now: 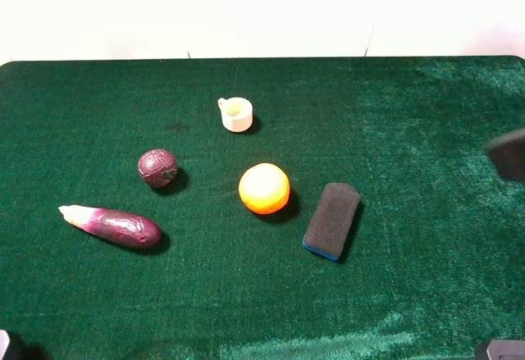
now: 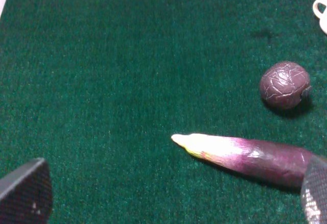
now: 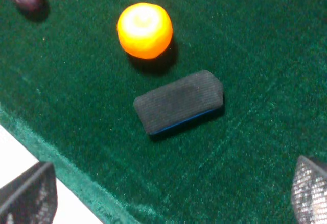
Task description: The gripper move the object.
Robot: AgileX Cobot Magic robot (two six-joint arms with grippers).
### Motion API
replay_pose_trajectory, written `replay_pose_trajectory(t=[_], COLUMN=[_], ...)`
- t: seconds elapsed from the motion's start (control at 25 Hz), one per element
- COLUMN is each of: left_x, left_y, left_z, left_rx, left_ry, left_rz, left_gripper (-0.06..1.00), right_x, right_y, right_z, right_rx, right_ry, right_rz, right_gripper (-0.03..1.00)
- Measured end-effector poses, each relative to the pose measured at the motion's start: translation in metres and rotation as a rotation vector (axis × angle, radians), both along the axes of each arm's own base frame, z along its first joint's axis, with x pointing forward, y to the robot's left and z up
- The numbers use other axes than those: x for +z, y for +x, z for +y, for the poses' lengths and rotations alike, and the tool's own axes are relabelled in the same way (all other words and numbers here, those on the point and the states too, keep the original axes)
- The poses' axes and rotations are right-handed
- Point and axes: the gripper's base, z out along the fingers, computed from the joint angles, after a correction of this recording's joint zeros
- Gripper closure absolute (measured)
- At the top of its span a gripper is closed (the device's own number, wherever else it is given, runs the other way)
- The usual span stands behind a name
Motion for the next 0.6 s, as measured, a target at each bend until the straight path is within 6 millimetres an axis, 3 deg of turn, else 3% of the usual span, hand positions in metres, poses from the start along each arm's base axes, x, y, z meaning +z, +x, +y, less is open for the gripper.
replay_pose_trajectory(t=[0.24, 0.44, 0.6], left_x=[0.000, 0.000, 0.000], left_y=[0.000, 0.000, 0.000], left_z=[0.000, 0.000, 0.000], left_rx=[0.000, 0.000, 0.000], left_ry=[0.000, 0.000, 0.000], left_rz=[0.000, 0.000, 0.000], left_gripper=[-0.05, -0.05, -0.05], right_x=[-0.012, -0.023, -0.035], right_y=[-0.013, -0.014, -0.027], right_z=[-0.028, -0.054, -0.075], right_rx=[-0.082, -0.324, -0.524], right_ry=[0.045, 0.049, 0.049], right_rz=[-0.023, -0.059, -0.113], right_gripper=[0.27, 0.27, 0.27])
